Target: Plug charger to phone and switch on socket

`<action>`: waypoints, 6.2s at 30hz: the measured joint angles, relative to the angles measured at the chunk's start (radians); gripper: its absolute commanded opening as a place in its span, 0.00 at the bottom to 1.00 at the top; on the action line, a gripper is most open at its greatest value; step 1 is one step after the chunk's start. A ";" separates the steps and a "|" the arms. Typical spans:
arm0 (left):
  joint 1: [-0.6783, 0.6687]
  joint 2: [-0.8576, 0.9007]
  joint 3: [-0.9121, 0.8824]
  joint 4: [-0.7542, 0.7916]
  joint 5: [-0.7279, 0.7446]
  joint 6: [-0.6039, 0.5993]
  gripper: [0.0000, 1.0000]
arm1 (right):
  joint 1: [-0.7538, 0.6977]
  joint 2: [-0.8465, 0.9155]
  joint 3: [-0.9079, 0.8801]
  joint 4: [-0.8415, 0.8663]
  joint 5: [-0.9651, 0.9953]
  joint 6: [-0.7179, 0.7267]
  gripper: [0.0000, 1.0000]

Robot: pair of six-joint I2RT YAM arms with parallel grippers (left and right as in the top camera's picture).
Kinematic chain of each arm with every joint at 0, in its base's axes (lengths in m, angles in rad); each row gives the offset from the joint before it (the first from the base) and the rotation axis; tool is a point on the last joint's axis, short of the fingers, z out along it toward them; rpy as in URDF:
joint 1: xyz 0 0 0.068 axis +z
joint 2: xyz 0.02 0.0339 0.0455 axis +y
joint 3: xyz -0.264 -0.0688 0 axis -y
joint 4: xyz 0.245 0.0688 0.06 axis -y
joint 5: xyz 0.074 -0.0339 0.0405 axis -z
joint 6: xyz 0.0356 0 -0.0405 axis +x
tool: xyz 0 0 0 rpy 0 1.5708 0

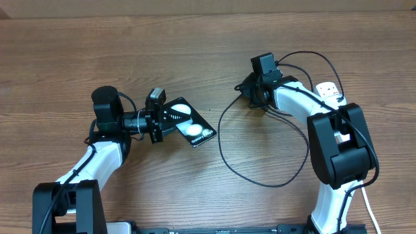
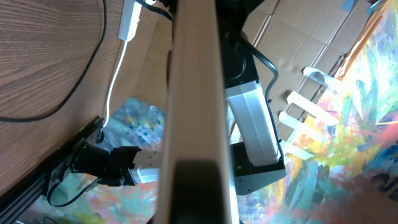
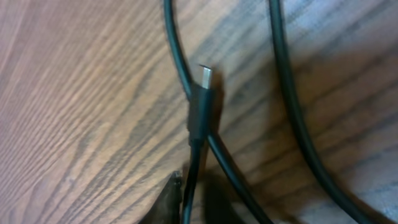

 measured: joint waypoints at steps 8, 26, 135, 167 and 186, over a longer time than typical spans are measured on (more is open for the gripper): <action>0.000 0.000 0.000 0.000 0.000 0.000 0.04 | -0.007 -0.027 0.001 -0.061 -0.003 -0.067 0.04; 0.044 0.000 0.002 0.151 0.005 0.001 0.04 | -0.037 -0.575 0.056 -0.968 -0.459 -0.665 0.04; 0.202 0.151 0.150 0.322 0.031 0.231 0.04 | 0.366 -0.362 0.147 -0.968 -0.629 -0.895 0.04; 0.036 0.151 0.150 0.309 0.031 0.354 0.04 | 0.421 -0.372 0.288 -1.078 -0.344 -1.027 0.04; -0.016 0.151 0.150 0.309 0.031 0.378 0.04 | 0.422 -0.370 0.288 -1.058 -0.350 -1.114 0.04</action>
